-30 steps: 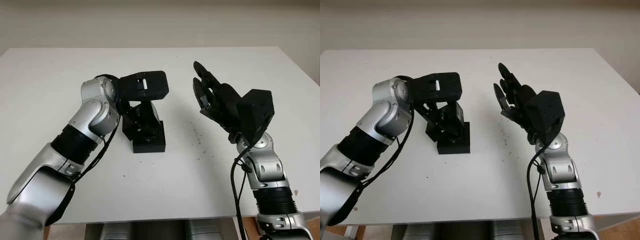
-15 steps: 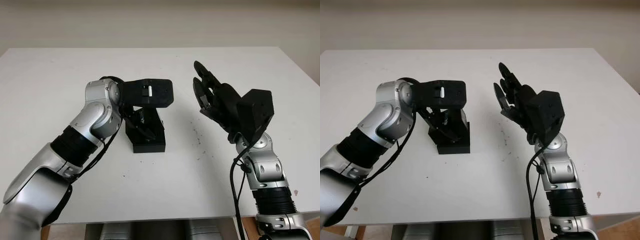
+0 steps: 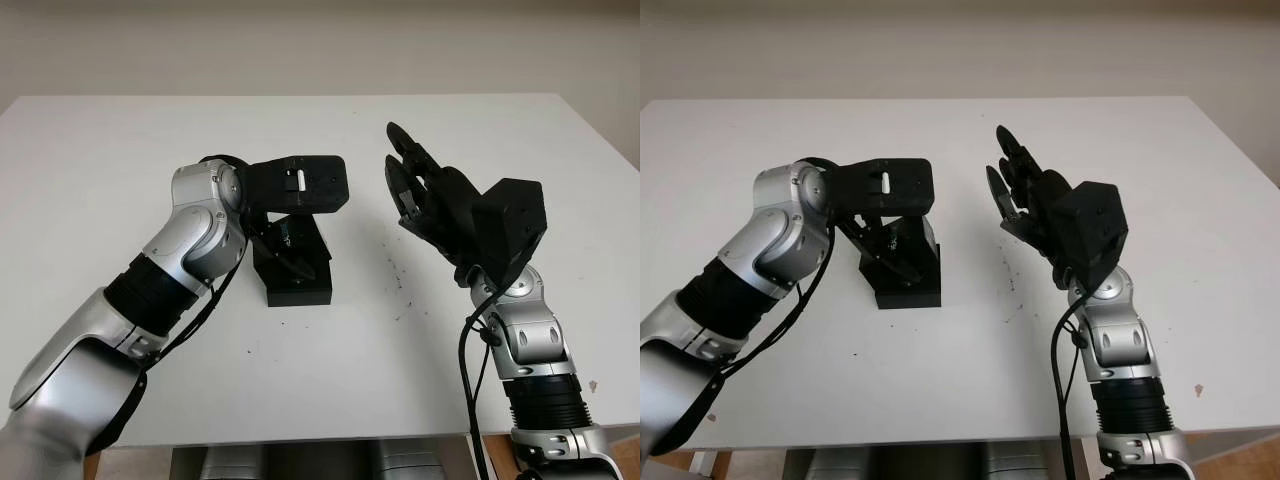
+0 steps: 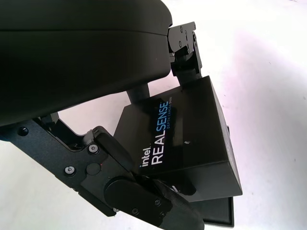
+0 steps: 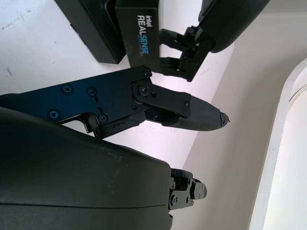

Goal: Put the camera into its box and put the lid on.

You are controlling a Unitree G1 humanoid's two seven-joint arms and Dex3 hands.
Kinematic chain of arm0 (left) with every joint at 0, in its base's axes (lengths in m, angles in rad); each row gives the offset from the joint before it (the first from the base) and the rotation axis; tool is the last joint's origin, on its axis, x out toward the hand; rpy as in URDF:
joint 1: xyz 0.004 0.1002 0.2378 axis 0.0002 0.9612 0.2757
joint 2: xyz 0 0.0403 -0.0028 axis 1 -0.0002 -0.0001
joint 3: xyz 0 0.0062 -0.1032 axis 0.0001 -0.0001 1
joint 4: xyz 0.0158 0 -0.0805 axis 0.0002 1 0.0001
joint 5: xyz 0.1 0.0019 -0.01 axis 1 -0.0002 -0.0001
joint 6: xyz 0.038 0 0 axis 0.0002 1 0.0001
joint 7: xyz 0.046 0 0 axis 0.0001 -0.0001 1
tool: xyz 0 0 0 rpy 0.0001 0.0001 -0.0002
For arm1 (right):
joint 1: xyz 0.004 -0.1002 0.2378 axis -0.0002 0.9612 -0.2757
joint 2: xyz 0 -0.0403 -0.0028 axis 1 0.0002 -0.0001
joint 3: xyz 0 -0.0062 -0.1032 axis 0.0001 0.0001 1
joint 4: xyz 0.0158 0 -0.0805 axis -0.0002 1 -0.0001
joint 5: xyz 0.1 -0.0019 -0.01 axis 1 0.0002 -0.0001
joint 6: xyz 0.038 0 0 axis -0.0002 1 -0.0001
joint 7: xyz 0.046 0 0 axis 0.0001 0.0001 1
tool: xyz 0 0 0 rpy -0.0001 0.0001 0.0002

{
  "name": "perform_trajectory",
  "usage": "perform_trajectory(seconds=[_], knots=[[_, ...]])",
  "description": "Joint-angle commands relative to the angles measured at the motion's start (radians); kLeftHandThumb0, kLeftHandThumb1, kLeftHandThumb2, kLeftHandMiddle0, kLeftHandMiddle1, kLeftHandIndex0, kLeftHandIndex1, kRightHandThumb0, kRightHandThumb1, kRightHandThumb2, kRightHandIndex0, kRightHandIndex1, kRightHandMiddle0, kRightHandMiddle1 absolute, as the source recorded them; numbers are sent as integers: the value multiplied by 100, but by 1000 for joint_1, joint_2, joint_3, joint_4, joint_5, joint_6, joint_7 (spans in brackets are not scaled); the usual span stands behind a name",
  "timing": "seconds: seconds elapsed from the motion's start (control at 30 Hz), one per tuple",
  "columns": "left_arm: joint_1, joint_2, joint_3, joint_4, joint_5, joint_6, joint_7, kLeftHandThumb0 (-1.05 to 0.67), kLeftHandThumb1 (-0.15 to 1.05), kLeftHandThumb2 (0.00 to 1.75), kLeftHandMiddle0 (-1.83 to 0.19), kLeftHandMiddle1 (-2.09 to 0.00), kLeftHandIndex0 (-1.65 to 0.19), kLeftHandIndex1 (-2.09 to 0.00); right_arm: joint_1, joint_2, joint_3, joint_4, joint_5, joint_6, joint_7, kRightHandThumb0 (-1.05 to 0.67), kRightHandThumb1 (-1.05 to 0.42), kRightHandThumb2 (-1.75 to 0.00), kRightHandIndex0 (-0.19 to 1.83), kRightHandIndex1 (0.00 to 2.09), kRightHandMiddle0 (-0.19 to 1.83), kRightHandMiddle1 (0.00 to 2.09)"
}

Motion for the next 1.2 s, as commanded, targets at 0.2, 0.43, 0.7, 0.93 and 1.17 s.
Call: perform_trajectory(seconds=[0.2,0.43,0.7,0.93,1.17], knots=[[45,-28,-10,11,-23,-69,47,-24,105,38,-93,-209,-23,-209,-3,-2,-7,-19,-2,10,-9,-65,-105,-63,1,5,-2,6],[110,9,17,-9,-61,-230,112,-22,105,38,-108,-209,-60,-209,-2,-2,-9,-22,3,7,-4,-63,-105,-63,0,5,-2,5],[121,15,15,-22,-51,-263,115,-21,105,37,-97,-209,-21,-209,-10,-3,-5,-14,-1,7,-7,-65,-105,-63,1,5,-3,5],[124,12,7,-46,-33,-248,100,-19,105,38,-98,-209,-27,-209,-13,1,-3,-17,-2,7,-9,-66,-105,-64,0,5,-2,5],[128,-15,-4,-50,2,-212,109,-22,105,34,-80,-209,13,-196,-13,12,-6,-22,6,11,-12,-64,-105,-64,0,5,-2,5]])
